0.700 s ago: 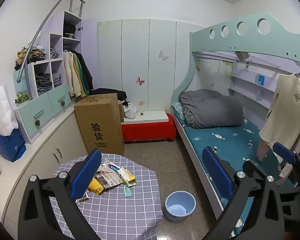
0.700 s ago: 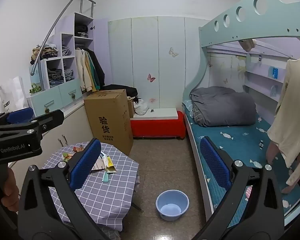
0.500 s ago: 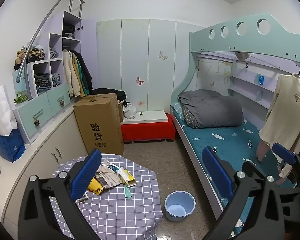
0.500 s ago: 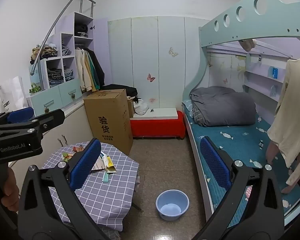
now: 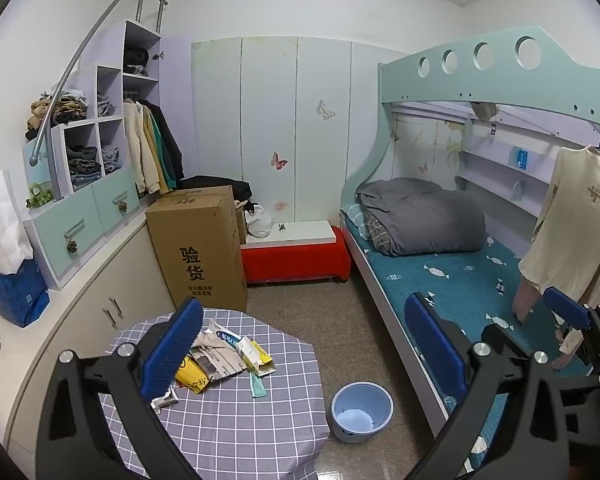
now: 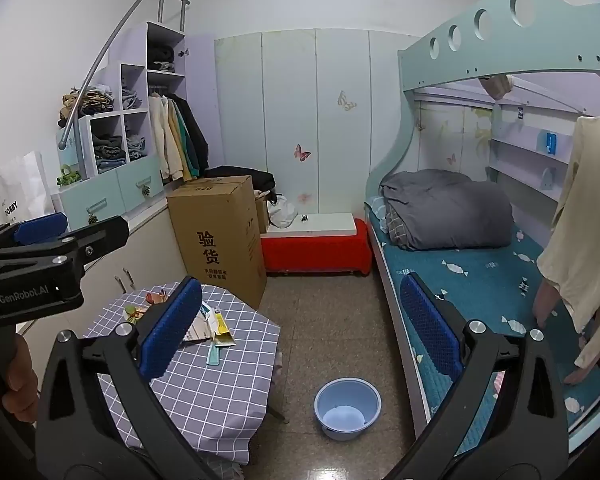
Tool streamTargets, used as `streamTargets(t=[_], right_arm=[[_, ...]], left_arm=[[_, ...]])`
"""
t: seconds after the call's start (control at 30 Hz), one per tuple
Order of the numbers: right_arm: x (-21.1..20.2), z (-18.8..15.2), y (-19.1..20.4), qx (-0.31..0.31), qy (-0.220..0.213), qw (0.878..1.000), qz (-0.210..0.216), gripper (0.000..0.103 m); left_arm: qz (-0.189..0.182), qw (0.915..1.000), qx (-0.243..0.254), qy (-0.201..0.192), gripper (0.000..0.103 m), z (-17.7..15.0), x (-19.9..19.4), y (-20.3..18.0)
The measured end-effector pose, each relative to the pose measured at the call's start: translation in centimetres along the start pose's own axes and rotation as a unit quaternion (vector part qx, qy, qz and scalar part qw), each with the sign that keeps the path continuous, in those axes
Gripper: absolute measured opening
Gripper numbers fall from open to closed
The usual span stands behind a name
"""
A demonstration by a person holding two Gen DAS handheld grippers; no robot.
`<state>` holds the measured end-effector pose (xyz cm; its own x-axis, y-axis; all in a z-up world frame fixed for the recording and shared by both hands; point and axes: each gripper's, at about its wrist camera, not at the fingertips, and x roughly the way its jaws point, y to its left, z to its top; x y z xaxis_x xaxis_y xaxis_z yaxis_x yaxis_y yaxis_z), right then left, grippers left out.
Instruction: Collect trash
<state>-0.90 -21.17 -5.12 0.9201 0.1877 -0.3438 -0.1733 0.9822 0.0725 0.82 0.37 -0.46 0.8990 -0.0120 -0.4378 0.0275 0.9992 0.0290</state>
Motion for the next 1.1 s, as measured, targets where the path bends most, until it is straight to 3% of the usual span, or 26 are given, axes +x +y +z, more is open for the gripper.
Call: streamTargets(t=[1.1], right_arm=[[2.1,0.7,0.4,0.005,0.014,1.0,-0.004,0.097]], left_arm=[[-0.008,0.9999,0.011,0.005,0.099,1.2,2.3,0.8]])
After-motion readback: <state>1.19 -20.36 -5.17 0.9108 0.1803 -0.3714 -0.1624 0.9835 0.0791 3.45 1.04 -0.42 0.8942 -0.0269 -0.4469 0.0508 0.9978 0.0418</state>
